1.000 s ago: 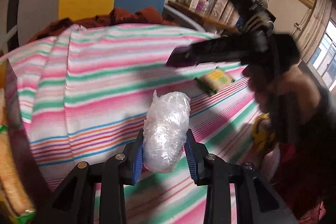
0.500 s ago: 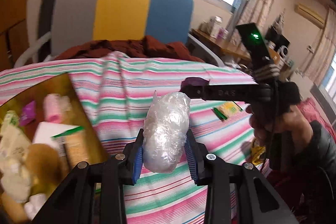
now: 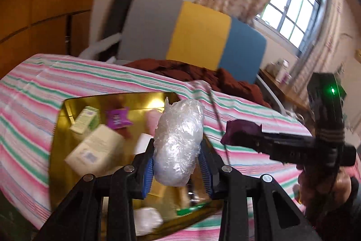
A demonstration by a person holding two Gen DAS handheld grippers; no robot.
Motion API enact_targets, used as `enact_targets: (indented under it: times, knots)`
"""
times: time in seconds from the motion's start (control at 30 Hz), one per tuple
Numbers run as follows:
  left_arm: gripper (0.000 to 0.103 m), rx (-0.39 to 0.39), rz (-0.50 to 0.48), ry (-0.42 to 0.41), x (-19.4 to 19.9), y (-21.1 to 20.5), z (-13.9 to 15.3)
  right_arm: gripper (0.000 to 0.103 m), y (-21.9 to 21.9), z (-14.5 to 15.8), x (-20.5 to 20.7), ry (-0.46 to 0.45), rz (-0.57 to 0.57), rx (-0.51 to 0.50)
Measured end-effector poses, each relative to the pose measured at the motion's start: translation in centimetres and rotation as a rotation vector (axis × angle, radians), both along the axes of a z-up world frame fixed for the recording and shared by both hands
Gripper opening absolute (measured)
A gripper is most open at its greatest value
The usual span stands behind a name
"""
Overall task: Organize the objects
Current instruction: 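Carry the plastic bundle and purple sachet into the gold tray and open both grippers, then withdraw both grippers from the gold tray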
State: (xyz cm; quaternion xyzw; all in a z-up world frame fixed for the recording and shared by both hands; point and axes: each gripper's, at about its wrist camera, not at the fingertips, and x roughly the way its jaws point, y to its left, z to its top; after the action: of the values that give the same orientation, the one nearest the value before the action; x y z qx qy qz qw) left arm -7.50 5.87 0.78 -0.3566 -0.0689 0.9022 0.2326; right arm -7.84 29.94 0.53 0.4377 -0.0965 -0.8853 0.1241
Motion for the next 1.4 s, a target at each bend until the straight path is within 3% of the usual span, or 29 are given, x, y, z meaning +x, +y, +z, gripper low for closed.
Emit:
enact_targets:
  times: [0.27,0.33,0.4,0.43,0.47,0.87,1.4]
  knots:
    - [0.037,0.011,0.067,0.011,-2.4,-2.2,0.2,0.046,-4.5,-0.3,-2.6,-0.014,0.043,-0.007]
    - [0.048,-0.015,0.07,-0.001,-3.0,-1.8,0.1,0.048,-5.1,-0.3,-3.4,-0.013,0.034,-0.007]
    - [0.054,-0.021,0.076,-0.03,-3.9,-1.6,-0.5,0.057,-5.3,-0.3,-4.0,-0.013,0.03,-0.031]
    - [0.057,-0.021,0.079,-0.04,-4.1,-1.6,-0.7,0.07,-5.4,-0.4,-4.3,-0.016,0.027,-0.04]
    - [0.057,-0.024,0.086,-0.046,-4.1,-1.9,-0.9,0.076,-5.6,-0.3,-4.5,-0.015,0.017,-0.036]
    - [0.057,-0.06,0.143,-0.044,-1.4,-3.1,-1.2,0.079,-5.6,-1.2,-1.6,-0.018,0.004,0.025]
    - [0.057,-0.148,0.146,0.023,3.2,-2.4,-0.7,0.088,-6.8,-0.7,4.1,0.073,-0.057,0.165]
